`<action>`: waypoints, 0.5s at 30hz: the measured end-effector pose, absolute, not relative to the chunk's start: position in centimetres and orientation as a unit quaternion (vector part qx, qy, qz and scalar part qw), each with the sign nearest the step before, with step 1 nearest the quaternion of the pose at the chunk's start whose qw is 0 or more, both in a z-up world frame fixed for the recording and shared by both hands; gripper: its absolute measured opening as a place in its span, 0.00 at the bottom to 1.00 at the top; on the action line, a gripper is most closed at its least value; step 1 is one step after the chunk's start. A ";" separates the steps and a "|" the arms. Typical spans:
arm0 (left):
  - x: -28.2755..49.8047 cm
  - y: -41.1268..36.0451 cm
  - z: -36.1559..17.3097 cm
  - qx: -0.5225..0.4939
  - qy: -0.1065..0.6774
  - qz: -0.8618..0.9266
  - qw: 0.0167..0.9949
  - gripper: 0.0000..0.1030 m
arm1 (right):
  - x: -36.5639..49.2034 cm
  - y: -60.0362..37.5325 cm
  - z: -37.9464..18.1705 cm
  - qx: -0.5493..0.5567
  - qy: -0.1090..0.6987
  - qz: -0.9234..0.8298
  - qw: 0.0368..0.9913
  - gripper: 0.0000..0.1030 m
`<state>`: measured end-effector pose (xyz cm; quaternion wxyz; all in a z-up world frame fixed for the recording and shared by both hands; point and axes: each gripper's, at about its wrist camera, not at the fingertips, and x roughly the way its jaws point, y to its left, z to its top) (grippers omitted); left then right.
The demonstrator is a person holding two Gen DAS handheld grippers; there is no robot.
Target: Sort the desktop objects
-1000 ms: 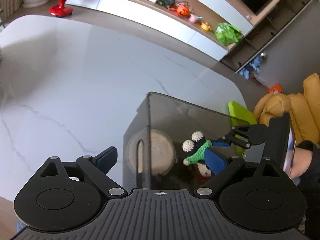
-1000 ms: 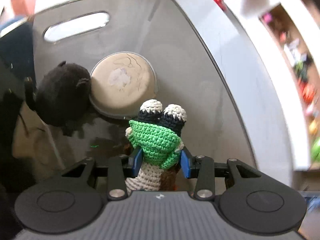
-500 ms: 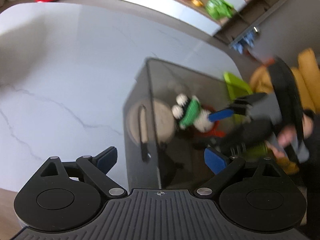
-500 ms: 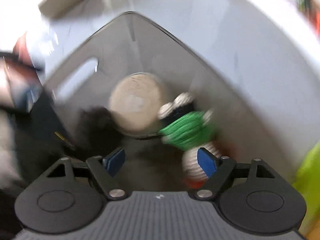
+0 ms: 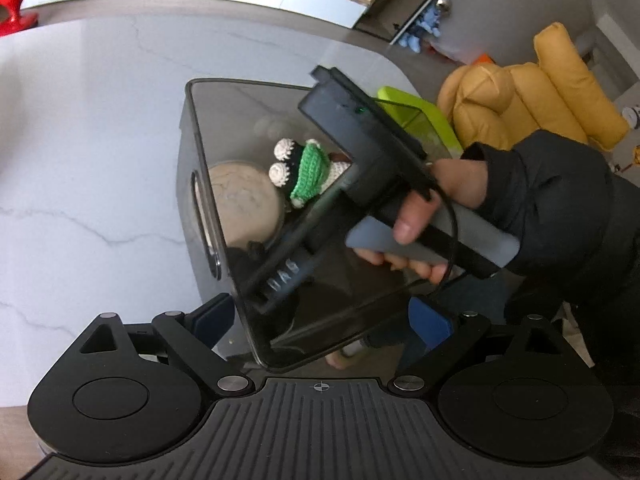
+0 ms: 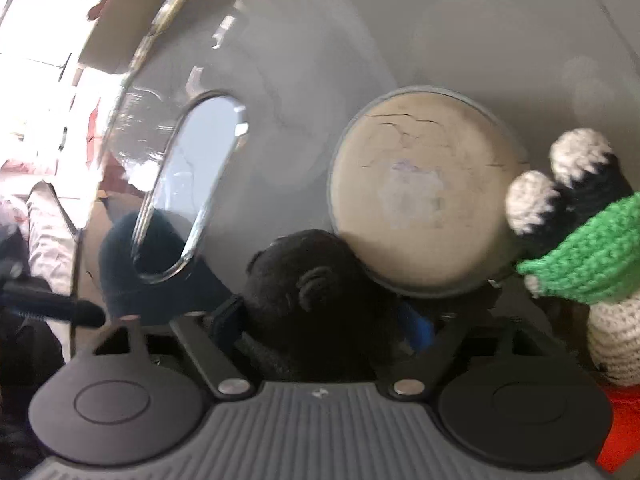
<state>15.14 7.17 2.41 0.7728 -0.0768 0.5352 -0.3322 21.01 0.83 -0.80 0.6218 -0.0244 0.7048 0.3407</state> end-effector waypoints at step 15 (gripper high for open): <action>15.7 7.8 1.9 -0.087 0.538 -0.321 0.774 0.95 | 17.7 -1.9 4.1 -0.162 0.671 0.286 0.665 0.71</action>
